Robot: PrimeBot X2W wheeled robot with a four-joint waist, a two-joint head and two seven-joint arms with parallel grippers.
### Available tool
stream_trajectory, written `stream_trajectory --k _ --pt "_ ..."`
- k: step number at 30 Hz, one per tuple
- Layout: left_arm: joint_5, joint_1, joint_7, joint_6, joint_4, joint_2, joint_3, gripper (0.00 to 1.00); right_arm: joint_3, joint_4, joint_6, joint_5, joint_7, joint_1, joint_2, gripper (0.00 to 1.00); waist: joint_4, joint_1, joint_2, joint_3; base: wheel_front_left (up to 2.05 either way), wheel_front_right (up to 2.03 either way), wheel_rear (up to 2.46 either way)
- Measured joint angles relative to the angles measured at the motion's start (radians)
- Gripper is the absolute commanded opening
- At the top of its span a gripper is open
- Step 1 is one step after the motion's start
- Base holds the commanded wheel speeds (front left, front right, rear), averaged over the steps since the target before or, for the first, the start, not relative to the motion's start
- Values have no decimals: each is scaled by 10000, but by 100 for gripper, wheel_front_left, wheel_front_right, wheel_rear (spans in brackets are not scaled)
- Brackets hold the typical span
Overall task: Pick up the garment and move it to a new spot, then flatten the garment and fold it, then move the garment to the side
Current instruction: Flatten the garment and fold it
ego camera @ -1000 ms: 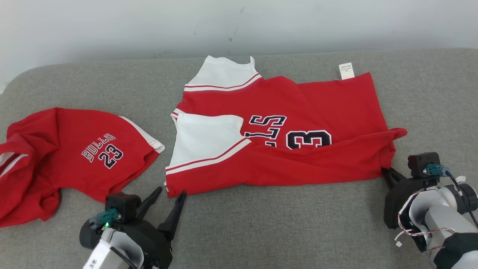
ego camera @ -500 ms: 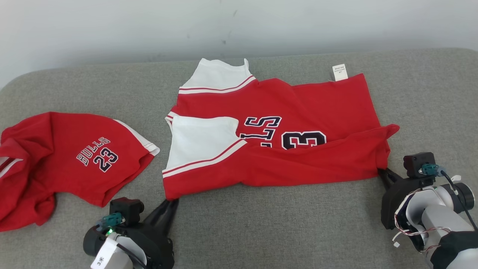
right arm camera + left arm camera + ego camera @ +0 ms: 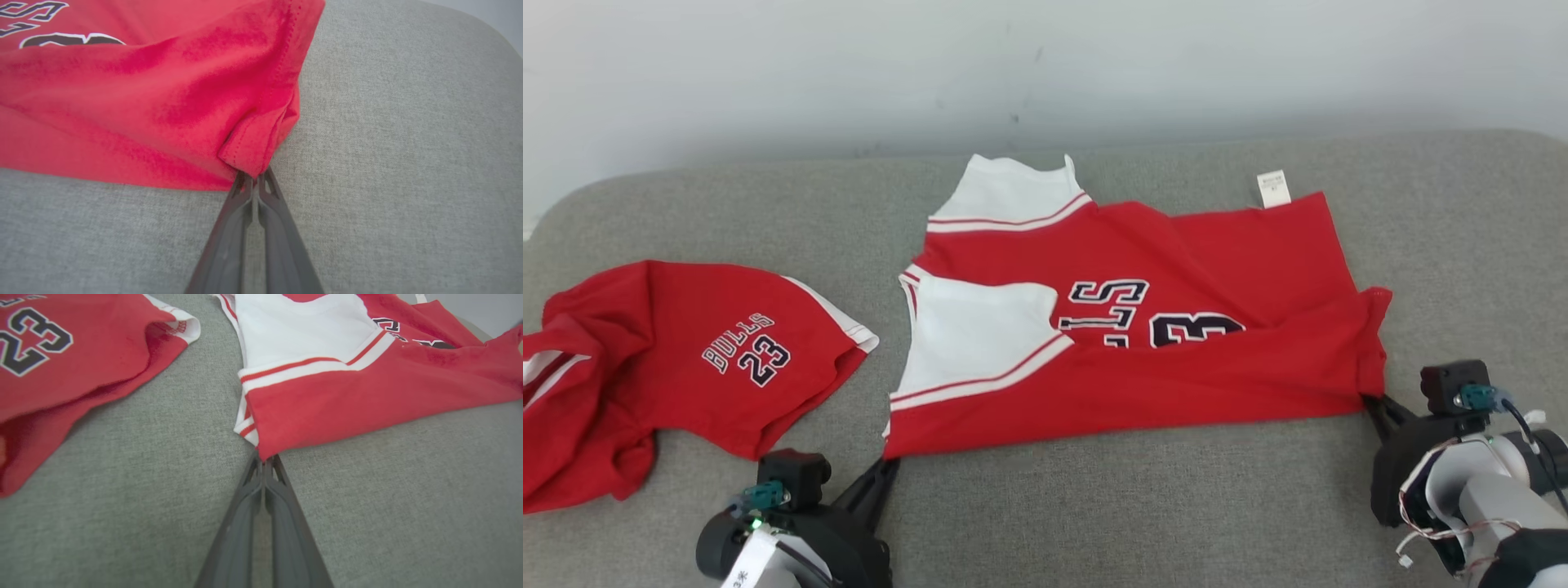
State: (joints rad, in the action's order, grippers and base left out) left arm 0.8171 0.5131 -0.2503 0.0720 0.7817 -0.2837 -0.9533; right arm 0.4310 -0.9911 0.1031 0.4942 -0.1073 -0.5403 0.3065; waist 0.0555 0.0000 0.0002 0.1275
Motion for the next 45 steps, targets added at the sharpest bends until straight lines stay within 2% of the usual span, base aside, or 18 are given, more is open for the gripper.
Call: stream_trajectory --k 6,18,33,45 --pt "-65 -459 0 90 10 -98 -92 0 -29 -38 207 389 -176 436 153 0 38 0 0 -445 0 0 0" --pt "-90 -1486 0 75 -249 -489 -171 0 556 612 265 1058 -144 2036 267 0 27 -1 -1 -1266 0 0 0" --pt "-96 -2450 217 -119 -901 -871 -372 0 1162 2080 265 2234 648 3207 867 0 -40 -1 -2 -1657 0 0 0" --pt "159 -2648 675 -115 -1281 -943 -374 0 1331 2359 265 2447 1367 3274 1074 0 -106 -1 -2 -1661 0 0 0"
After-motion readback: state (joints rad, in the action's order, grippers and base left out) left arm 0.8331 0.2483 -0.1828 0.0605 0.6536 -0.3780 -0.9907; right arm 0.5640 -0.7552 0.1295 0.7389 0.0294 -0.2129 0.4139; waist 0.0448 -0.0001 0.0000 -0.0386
